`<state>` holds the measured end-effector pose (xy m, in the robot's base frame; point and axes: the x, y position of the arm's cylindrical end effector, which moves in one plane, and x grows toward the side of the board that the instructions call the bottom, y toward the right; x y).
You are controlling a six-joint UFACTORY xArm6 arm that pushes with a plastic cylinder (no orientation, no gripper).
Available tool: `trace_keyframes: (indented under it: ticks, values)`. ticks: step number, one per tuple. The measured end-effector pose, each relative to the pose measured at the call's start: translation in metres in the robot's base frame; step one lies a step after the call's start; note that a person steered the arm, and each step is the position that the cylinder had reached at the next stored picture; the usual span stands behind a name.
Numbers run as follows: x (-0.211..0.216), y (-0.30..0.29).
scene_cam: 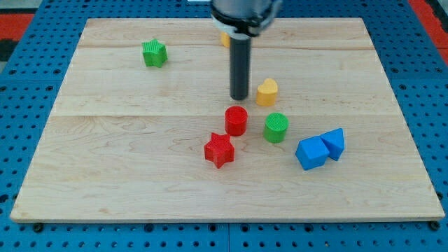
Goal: Slide the yellow heart towards the center right
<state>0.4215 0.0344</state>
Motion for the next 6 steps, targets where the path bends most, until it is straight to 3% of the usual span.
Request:
trace_keyframes:
  ticks: [2,3,4,5,6]
  values:
    - [0.053,-0.047]
    - [0.050,-0.048]
    - [0.019,-0.071]
    - [0.001,-0.049]
    - [-0.012,0.024]
